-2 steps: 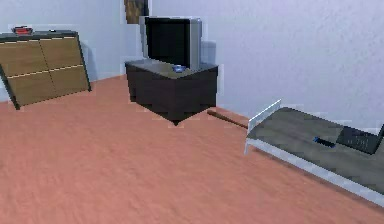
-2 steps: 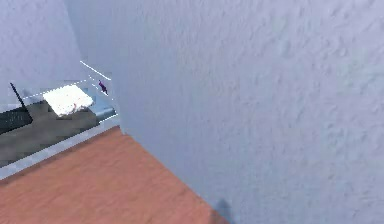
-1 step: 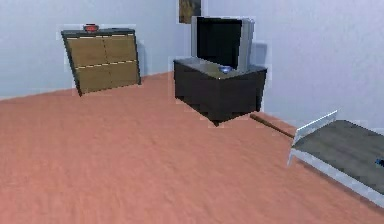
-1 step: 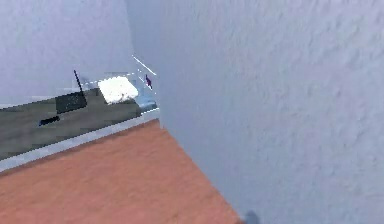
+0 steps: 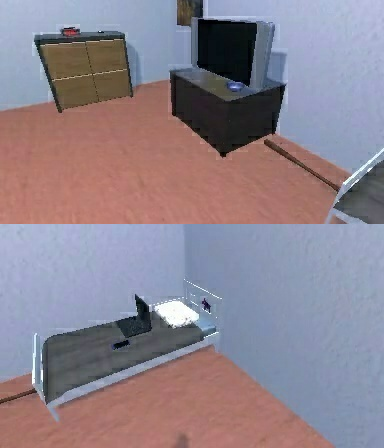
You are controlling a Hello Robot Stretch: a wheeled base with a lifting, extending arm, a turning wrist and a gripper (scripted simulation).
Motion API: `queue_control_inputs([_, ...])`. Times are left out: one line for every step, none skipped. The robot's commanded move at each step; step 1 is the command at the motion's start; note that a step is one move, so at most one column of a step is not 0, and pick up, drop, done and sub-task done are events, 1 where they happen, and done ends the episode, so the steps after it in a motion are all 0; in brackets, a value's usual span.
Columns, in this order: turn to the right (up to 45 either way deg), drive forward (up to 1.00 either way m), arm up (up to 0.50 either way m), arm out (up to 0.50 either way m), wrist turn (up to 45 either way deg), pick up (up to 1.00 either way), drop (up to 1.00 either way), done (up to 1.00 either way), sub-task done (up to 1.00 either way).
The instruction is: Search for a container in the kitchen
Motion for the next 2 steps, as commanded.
queue_control_inputs([-30.0,0.0,0.0,0.0,0.0,0.0,0.0,0.0,0.0])
queue_control_inputs([-3.0,0.0,0.0,0.0,0.0,0.0,0.0,0.0,0.0])
